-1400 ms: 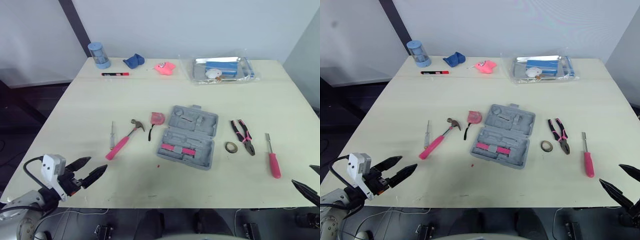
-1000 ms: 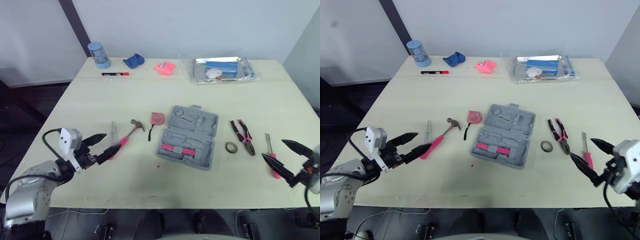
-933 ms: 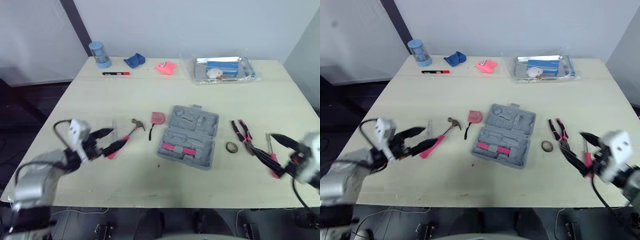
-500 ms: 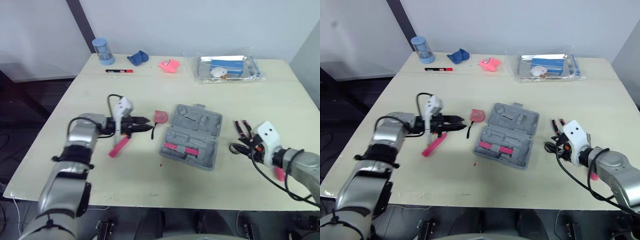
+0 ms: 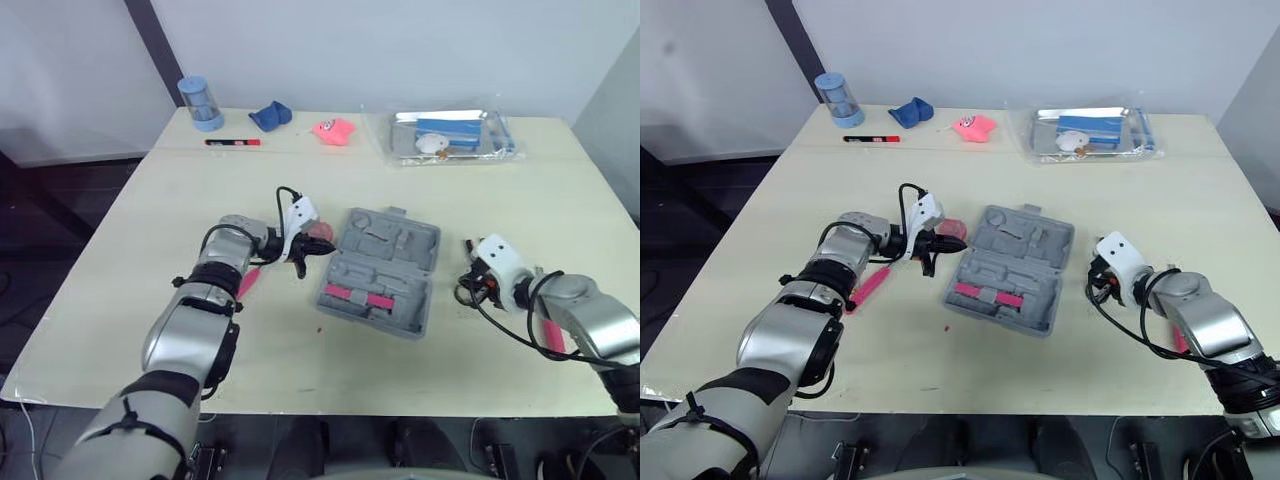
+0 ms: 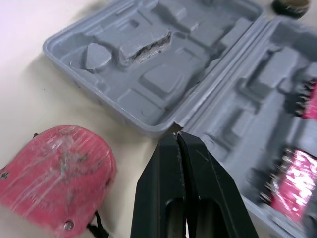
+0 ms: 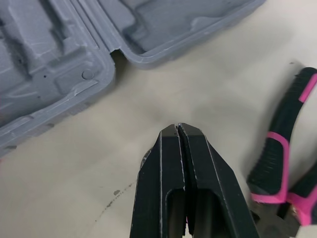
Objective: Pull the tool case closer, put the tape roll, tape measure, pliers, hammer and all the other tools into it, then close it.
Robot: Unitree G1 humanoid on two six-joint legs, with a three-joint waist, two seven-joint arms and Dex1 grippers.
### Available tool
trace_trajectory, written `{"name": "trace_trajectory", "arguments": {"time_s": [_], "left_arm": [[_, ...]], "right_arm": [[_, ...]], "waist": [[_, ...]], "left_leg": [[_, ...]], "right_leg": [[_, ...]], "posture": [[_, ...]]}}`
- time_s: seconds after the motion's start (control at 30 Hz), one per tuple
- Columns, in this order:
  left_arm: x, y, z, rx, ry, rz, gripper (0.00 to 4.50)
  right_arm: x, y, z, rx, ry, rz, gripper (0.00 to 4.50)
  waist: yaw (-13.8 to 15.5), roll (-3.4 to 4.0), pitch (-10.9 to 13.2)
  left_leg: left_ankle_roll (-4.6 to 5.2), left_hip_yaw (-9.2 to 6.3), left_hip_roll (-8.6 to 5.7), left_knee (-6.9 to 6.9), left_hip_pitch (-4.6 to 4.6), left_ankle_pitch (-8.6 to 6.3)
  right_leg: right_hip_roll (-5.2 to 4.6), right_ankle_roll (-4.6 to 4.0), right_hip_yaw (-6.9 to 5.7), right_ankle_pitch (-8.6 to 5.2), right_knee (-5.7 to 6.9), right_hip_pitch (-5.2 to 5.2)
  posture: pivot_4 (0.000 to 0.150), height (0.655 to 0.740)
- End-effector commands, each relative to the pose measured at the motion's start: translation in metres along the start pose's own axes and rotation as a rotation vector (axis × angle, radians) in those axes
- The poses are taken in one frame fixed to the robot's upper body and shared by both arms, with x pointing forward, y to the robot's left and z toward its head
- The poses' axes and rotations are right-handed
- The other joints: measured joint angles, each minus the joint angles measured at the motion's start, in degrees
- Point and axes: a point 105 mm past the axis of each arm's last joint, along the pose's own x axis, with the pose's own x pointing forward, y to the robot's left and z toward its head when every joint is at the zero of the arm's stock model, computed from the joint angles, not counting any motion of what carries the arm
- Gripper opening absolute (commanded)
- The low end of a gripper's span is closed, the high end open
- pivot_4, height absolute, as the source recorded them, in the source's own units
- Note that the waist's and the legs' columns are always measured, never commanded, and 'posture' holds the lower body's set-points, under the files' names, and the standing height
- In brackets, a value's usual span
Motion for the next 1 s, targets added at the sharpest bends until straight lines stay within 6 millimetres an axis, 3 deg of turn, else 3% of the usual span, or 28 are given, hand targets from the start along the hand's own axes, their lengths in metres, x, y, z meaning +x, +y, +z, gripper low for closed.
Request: {"name": "trace_trajectory", "arguments": {"time_s": [0.03,0.3,0.53,0.8,1.0], "left_arm": [[-0.006,0.009,0.008,0.035,-0.006,0.037,0.10],[-0.010,0.013,-0.002,0.034,0.048,0.065,0.10],[-0.002,0.011,-0.011,0.033,0.084,0.083,0.10],[0.014,-0.003,-0.007,0.050,0.078,-0.009,0.10],[0.013,-0.012,-0.009,0.033,0.050,-0.078,0.10]], "right_arm": [[0.004,0.002,0.009,-0.023,-0.013,0.011,0.01],[0.015,0.003,0.009,-0.040,0.014,0.030,0.01],[0.021,0.002,0.004,-0.052,0.050,0.047,0.01],[0.041,0.009,0.014,-0.086,0.058,0.098,0.01],[0.045,0.018,0.017,-0.119,0.056,0.161,0.01]], "waist": [[-0.1,0.00,0.0],[-0.1,0.00,0.0],[0.0,0.01,0.0],[-0.3,0.00,0.0],[-1.0,0.01,0.0]], "left_leg": [[0.00,-0.01,0.00,0.00,0.00,0.00],[-0.01,-0.04,-0.03,0.03,-0.01,0.00],[-0.01,-0.05,-0.04,0.04,-0.01,0.01],[-0.02,0.00,-0.05,0.10,-0.01,0.01],[-0.04,-0.02,-0.06,0.19,0.02,0.02]], "right_leg": [[0.00,0.00,0.00,0.00,0.02,-0.01],[-0.02,0.00,-0.03,0.00,0.05,-0.01],[-0.04,0.00,-0.04,0.00,0.08,-0.02],[-0.04,0.00,0.00,0.00,0.29,-0.13],[-0.04,0.00,0.01,0.00,0.56,-0.18]], "posture": [[0.150,0.7400],[0.150,0.7400],[0.150,0.7400],[0.150,0.7400],[0.150,0.7400]]}}
